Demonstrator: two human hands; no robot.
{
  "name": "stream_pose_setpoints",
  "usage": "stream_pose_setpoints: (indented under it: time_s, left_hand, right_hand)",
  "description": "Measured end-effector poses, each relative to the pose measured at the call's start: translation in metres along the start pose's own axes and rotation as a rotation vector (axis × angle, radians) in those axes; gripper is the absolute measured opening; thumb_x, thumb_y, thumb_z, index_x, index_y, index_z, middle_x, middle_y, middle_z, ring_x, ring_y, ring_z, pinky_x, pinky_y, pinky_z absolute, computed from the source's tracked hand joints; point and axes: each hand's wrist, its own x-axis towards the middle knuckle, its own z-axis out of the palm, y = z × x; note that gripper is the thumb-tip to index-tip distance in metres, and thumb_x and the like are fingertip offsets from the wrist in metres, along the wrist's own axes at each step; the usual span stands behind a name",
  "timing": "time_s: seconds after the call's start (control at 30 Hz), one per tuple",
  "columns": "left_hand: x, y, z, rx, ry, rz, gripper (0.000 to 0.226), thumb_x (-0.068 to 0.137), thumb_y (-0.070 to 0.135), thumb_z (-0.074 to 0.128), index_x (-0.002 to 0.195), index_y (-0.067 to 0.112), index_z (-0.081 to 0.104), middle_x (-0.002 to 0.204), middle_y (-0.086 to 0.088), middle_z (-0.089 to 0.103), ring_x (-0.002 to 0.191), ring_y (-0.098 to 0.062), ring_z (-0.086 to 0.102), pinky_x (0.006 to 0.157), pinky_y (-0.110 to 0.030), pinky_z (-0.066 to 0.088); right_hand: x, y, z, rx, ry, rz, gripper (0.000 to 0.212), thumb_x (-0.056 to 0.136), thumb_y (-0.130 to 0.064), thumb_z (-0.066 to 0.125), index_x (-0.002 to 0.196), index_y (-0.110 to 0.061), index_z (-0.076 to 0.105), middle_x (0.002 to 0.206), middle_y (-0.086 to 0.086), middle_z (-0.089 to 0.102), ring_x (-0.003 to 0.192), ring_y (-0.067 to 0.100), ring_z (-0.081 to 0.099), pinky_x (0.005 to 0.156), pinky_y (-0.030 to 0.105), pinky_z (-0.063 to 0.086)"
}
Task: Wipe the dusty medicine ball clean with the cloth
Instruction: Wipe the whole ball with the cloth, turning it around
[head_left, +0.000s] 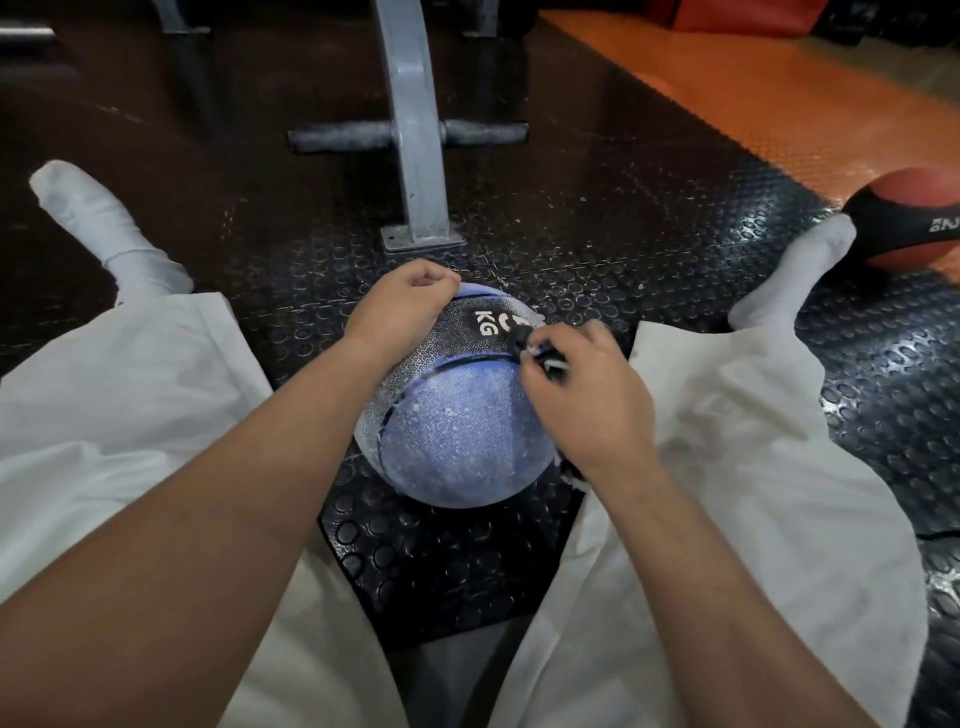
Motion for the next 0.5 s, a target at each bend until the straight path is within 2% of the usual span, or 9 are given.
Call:
stream_pose_setpoints:
  time_s: [0.03, 0.1, 0.2, 0.23, 0.3, 0.37, 0.43, 0.5]
  left_hand:
    - [0.0, 0.0, 0.001, 0.009, 0.001, 0.002, 0.011, 0.093, 0.042, 0.057, 0.087, 0.039, 0.065, 0.083, 0.017, 0.061, 0.079, -0.01, 0.06, 0.084, -0.035, 0.048]
    - [-0.001, 0.0, 0.002, 0.02, 0.001, 0.012, 0.01, 0.091, 0.042, 0.058, 0.083, 0.039, 0.065, 0.082, 0.018, 0.06, 0.079, -0.007, 0.058, 0.084, -0.033, 0.046]
    - [-0.003, -0.001, 0.002, -0.002, -0.003, 0.029, 0.008, 0.085, 0.043, 0.059, 0.083, 0.041, 0.067, 0.084, 0.018, 0.064, 0.088, -0.011, 0.063, 0.094, -0.042, 0.049]
    - [-0.004, -0.002, 0.002, -0.014, -0.005, 0.033, 0.008, 0.085, 0.042, 0.06, 0.083, 0.04, 0.068, 0.083, 0.018, 0.064, 0.087, -0.011, 0.063, 0.095, -0.043, 0.05]
    - [-0.007, -0.004, 0.002, -0.032, -0.009, 0.043, 0.008, 0.087, 0.043, 0.061, 0.083, 0.041, 0.068, 0.08, 0.018, 0.066, 0.082, -0.012, 0.063, 0.092, -0.041, 0.05]
    - [-0.01, -0.004, 0.003, -0.017, -0.009, 0.054, 0.01, 0.09, 0.046, 0.059, 0.083, 0.044, 0.066, 0.087, 0.017, 0.066, 0.08, -0.009, 0.06, 0.087, -0.037, 0.049]
    - [-0.013, -0.003, 0.005, 0.034, -0.008, 0.057, 0.011, 0.088, 0.054, 0.055, 0.084, 0.048, 0.064, 0.104, 0.013, 0.065, 0.092, -0.008, 0.062, 0.092, -0.037, 0.049]
    - [-0.016, 0.0, 0.006, 0.083, -0.011, 0.059, 0.012, 0.086, 0.058, 0.051, 0.085, 0.051, 0.061, 0.115, 0.012, 0.063, 0.103, -0.011, 0.06, 0.097, -0.04, 0.046]
  right_hand:
    - [-0.002, -0.006, 0.002, -0.008, 0.017, -0.048, 0.02, 0.088, -0.036, 0.058, 0.106, -0.031, 0.066, 0.106, -0.001, 0.053, 0.091, 0.026, 0.061, 0.073, 0.034, 0.049]
    - [-0.007, -0.02, 0.009, -0.024, 0.036, -0.163, 0.02, 0.086, -0.032, 0.062, 0.105, -0.028, 0.068, 0.104, 0.002, 0.054, 0.084, 0.028, 0.061, 0.064, 0.032, 0.046]
    - [-0.013, -0.033, 0.015, -0.071, 0.059, -0.311, 0.018, 0.076, -0.028, 0.07, 0.093, -0.024, 0.071, 0.09, 0.005, 0.057, 0.063, 0.027, 0.06, 0.049, 0.023, 0.035]
    - [-0.013, -0.034, 0.014, -0.07, 0.071, -0.322, 0.017, 0.075, -0.028, 0.07, 0.092, -0.025, 0.071, 0.089, 0.003, 0.057, 0.061, 0.026, 0.06, 0.047, 0.023, 0.037]
    - [-0.012, -0.028, 0.009, -0.032, 0.022, -0.228, 0.016, 0.079, -0.032, 0.067, 0.095, -0.031, 0.069, 0.094, -0.001, 0.057, 0.072, 0.026, 0.063, 0.057, 0.029, 0.047]
    - [-0.009, -0.015, 0.001, 0.014, -0.03, -0.075, 0.016, 0.082, -0.037, 0.062, 0.098, -0.035, 0.066, 0.099, -0.006, 0.054, 0.086, 0.023, 0.062, 0.069, 0.032, 0.048]
    - [-0.005, -0.004, -0.006, 0.037, -0.039, 0.033, 0.016, 0.083, -0.038, 0.06, 0.099, -0.035, 0.063, 0.098, -0.007, 0.052, 0.09, 0.02, 0.06, 0.071, 0.03, 0.043]
    - [-0.004, -0.003, -0.008, 0.007, -0.034, 0.044, 0.017, 0.084, -0.039, 0.06, 0.1, -0.034, 0.064, 0.098, -0.007, 0.051, 0.091, 0.02, 0.059, 0.071, 0.029, 0.042]
